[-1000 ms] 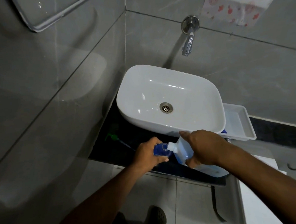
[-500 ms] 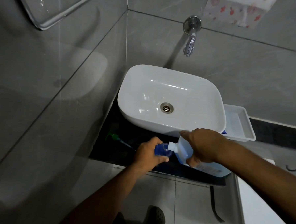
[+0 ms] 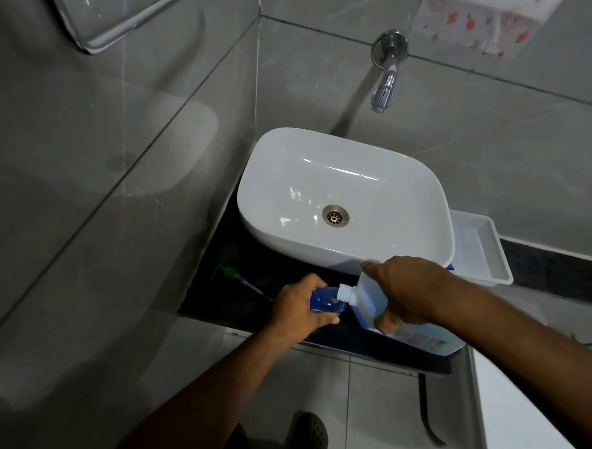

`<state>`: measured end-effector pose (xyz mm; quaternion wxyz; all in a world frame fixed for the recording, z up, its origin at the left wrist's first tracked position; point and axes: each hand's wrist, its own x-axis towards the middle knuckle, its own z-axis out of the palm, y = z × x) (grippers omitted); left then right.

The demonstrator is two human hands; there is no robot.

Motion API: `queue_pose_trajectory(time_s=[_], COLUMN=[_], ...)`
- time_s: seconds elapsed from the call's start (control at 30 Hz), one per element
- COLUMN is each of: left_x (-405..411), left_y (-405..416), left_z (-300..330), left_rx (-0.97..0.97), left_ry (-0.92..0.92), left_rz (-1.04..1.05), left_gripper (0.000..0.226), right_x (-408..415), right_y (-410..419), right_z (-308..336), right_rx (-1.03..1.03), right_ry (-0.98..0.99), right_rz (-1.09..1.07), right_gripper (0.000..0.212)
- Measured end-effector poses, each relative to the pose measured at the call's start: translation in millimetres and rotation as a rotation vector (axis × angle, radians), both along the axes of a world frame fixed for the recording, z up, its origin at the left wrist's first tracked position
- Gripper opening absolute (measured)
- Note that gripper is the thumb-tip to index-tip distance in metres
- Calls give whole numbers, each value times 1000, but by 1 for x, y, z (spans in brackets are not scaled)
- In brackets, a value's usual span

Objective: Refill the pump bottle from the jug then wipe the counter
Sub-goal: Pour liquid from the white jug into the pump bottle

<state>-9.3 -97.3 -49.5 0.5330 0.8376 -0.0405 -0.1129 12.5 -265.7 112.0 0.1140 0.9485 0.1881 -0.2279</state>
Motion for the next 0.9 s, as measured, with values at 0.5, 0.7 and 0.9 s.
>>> queue_pose_trajectory(time_s=[0.5, 0.7, 0.9], left_x=[0, 2, 2], left_y=[0, 1, 0], left_z=[0, 0, 2], left_rx=[3, 21, 60], left_ry=[11, 5, 5], left_rz=[4, 14, 6], left_gripper=[50, 49, 49], right_x=[-3, -16, -40], right_y=[-12, -30, -53], right_z=[-11, -25, -52], right_rx=[144, 412, 752], right_ry=[-20, -18, 31], right_rz=[-30, -93, -337], right_gripper=[85, 67, 64])
